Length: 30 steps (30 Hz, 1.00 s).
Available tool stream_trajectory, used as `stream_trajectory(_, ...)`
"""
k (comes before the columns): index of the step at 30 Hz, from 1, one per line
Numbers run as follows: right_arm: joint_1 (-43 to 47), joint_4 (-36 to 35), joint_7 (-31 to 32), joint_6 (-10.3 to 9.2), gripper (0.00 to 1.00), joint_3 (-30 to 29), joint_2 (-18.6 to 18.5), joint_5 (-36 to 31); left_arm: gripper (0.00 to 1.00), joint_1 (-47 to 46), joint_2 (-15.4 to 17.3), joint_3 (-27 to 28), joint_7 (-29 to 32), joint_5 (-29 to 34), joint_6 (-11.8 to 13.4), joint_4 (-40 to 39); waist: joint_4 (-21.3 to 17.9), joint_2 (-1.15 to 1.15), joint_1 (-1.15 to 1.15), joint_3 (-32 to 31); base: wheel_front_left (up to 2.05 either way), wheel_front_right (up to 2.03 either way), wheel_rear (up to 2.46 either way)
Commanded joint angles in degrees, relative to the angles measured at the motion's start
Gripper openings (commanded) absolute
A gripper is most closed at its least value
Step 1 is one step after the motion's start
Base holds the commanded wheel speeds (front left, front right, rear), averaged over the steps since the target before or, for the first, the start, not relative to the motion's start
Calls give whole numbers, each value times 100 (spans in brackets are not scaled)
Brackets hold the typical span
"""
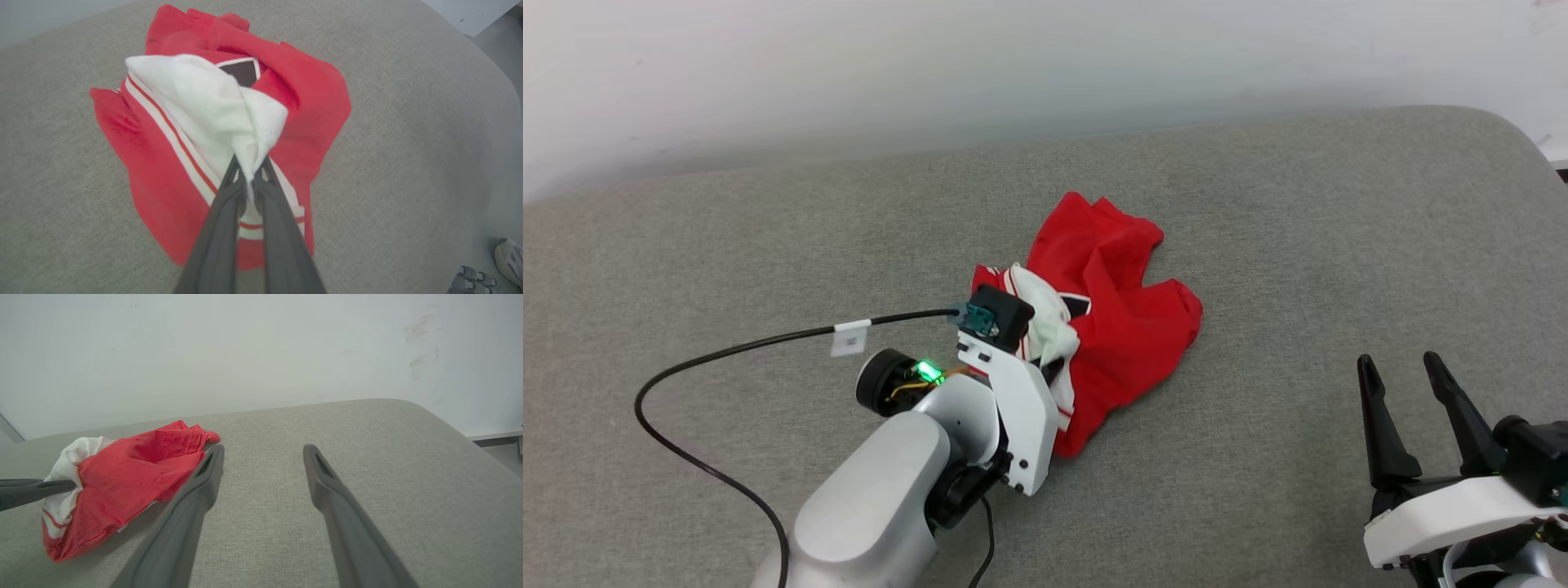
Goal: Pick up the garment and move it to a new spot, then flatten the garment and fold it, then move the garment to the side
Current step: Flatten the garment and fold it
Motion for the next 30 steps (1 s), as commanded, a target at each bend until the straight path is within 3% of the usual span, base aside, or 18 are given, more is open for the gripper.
stream_trajectory(1,-73,33,-38,-4,100,-28,6,24,0,-110,-11,34,-150,49,-4,-39,26,0,-1,-4,0,0,0)
stream_trajectory(5,-36,40,-54,-4,100,-134,7,20,0,-140,47,247,-552,37,105,-274,171,0,-1,-43,0,0,0)
stream_trajectory(9,22,26,-38,-4,100,-208,6,-24,0,270,243,593,-934,-89,370,-678,364,0,-1,-109,0,0,0)
stream_trajectory(17,67,-41,3,-4,100,-206,7,-36,0,1954,622,1411,-1266,-725,1112,-1277,762,0,-1,-182,0,0,0)
stream_trajectory(22,83,-84,36,-3,100,-211,6,-79,0,2867,707,1668,-1299,-1060,1395,-1200,897,0,-1,-241,0,0,0)
stream_trajectory(23,92,-97,46,-4,100,-203,6,-77,8,2988,724,1679,-1283,-1074,1427,-1167,907,0,-1,-253,0,0,0)
stream_trajectory(24,104,-102,56,-4,100,-205,6,-72,35,3065,729,1677,-1281,-1080,1455,-1148,918,0,-1,-269,0,0,0)
stream_trajectory(25,121,-103,58,-4,100,-208,6,-76,98,3106,727,1670,-1311,-1065,1466,-1152,929,0,-1,-295,0,0,0)
stream_trajectory(30,192,-140,112,-4,100,-207,6,-91,100,3034,835,1652,-1866,-613,1609,-1389,940,0,-1,-430,0,0,0)
